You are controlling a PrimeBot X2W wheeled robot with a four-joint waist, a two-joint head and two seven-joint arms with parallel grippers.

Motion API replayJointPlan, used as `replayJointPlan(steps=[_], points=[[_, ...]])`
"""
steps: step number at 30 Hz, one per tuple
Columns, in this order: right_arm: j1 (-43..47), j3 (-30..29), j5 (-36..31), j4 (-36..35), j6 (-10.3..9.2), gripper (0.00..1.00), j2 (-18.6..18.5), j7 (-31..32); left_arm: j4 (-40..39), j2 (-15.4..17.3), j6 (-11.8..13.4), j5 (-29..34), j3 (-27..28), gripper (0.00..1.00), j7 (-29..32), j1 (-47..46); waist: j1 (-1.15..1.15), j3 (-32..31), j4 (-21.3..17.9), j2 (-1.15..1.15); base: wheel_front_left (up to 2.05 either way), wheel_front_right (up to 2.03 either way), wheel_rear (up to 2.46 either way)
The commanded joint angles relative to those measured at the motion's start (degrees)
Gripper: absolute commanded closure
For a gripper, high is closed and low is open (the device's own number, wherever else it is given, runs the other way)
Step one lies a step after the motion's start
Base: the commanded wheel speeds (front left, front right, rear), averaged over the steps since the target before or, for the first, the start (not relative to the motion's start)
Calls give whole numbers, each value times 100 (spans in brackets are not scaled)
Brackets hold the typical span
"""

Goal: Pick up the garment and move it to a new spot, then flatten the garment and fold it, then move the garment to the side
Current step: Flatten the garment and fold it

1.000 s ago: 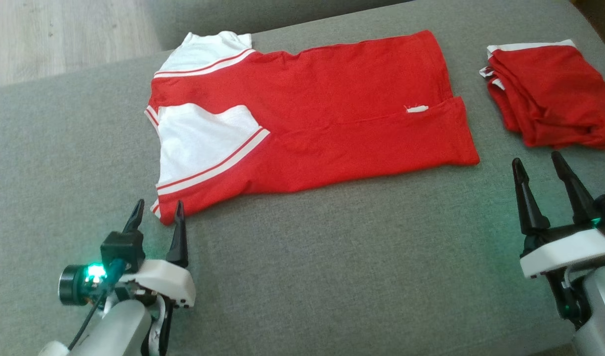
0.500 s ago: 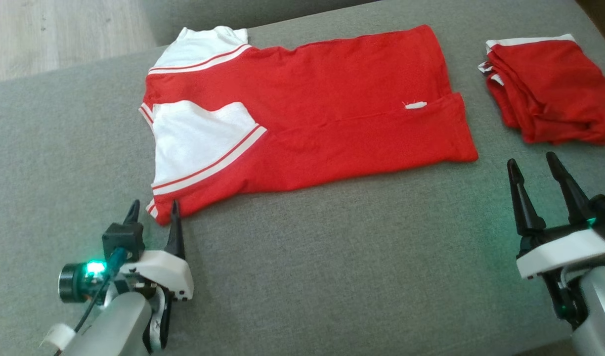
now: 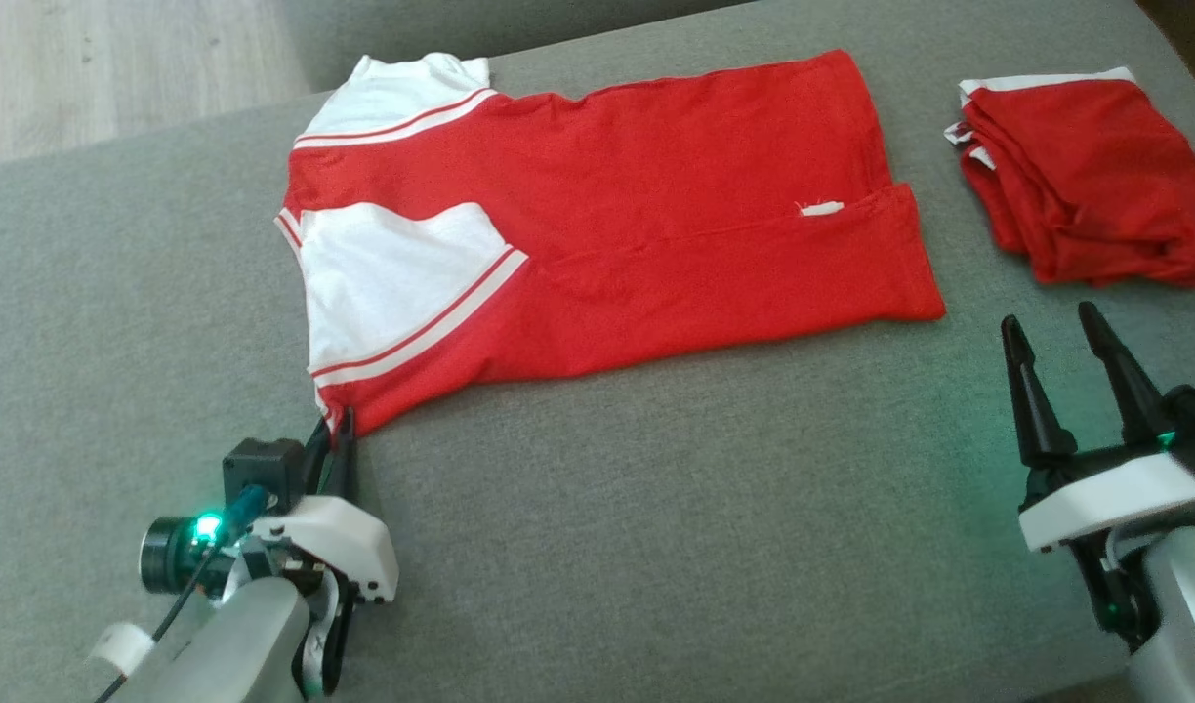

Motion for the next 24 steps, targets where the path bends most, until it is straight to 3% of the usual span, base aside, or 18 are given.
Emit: replayJointPlan(steps=[1,11,24], points=[[-37,68,56,-103,-4,0,-44,-53,-95,153,9,-37,149,100,-57,-4,0,-5,28,0,0,0,0],[-794,250,384,945,-4,0,259,103,-930,531,184,12,227,100,-123,184,0,59,262,0,0,0,0],[-1851,326,428,2968,-4,0,599,241,-1435,599,249,72,126,100,-34,141,0,233,477,0,0,0,0]])
